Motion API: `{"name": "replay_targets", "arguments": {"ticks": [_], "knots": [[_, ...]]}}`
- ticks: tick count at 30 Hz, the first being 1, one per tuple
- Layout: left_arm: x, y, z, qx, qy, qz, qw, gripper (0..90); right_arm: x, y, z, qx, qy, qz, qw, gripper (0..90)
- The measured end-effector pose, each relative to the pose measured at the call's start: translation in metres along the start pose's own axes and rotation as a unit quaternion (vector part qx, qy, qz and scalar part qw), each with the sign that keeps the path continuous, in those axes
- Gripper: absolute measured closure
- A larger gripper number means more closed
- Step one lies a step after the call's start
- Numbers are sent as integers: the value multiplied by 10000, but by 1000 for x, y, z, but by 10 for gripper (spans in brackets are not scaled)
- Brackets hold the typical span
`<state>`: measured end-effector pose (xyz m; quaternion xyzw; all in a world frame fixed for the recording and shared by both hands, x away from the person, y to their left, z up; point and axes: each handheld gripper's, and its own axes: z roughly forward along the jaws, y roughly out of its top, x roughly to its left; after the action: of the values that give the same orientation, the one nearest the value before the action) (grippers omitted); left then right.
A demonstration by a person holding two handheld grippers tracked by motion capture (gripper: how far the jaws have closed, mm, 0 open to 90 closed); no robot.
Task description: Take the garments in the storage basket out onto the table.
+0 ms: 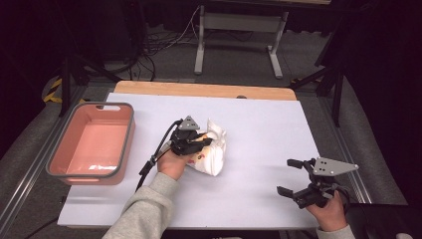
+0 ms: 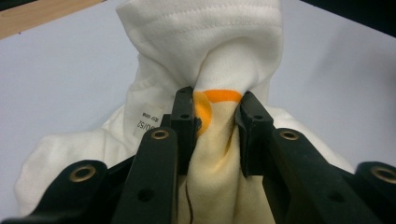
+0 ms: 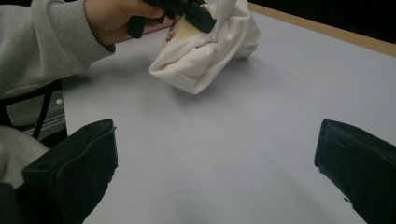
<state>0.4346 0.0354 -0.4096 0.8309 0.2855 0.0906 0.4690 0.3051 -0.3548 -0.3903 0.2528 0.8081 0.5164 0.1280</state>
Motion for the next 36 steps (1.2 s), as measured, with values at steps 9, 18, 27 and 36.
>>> {"name": "replay_targets", "arguments": {"ticks": [9, 18, 27, 36], "knots": [[1, -4, 7, 112, -30, -5, 9999, 718, 0, 0, 0, 4, 7, 6, 10000, 0], [1, -5, 10, 209, -138, -83, 9997, 684, 0, 0, 0, -1, 11, 5, 10000, 0], [0, -3, 9, 49, -151, -262, 9995, 358, 1, 0, 0, 2, 11, -7, 10000, 0], [-4, 3, 2, -101, -34, -20, 9999, 139, 0, 0, 1, 20, 17, 9, 10000, 0]]}}
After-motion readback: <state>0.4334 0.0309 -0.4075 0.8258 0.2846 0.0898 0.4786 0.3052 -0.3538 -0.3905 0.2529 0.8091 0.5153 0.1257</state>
